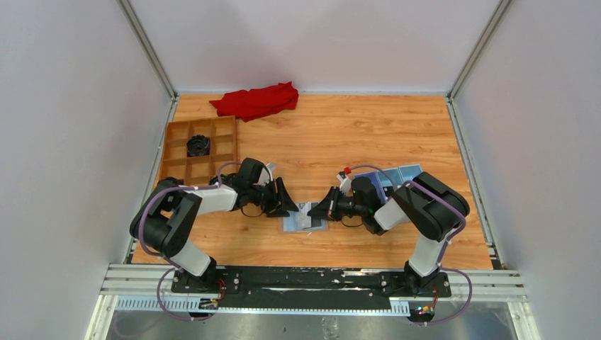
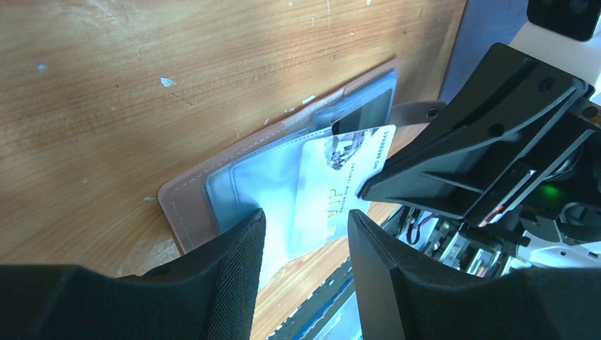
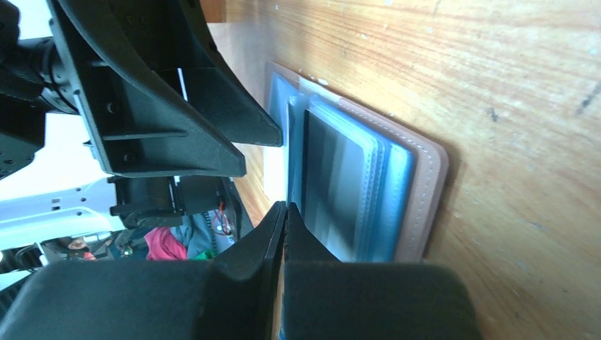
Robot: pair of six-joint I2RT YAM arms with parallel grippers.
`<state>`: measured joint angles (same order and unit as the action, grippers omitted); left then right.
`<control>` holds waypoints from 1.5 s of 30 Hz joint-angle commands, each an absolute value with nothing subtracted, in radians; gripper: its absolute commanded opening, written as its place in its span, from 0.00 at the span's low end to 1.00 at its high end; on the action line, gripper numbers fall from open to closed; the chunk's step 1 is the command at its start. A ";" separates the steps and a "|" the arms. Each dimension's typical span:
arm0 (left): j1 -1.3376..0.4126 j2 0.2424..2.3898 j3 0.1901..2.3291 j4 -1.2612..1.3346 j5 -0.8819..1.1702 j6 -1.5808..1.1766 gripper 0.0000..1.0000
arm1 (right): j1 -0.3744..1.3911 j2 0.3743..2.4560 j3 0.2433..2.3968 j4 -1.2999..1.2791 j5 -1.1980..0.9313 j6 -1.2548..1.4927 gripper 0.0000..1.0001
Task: Take the credit cards out of the card holder
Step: Remove the credit card from the card holder, then place the credit card in the storage box.
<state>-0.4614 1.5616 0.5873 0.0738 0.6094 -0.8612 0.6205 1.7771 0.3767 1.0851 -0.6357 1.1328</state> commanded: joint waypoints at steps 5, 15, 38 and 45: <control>-0.459 1.615 0.582 0.066 0.577 -0.831 0.53 | 0.602 1.649 0.431 0.616 -0.575 0.927 0.00; -0.458 1.609 0.623 0.066 0.589 -0.816 0.52 | 0.581 1.264 0.561 0.082 -0.448 0.594 0.00; -0.459 1.558 0.696 0.065 0.627 -0.838 0.53 | 0.256 0.937 0.704 -0.472 -0.143 0.247 0.00; -0.459 1.577 0.708 0.066 0.631 -0.838 0.53 | 0.256 0.991 0.677 -0.485 -0.216 0.237 0.00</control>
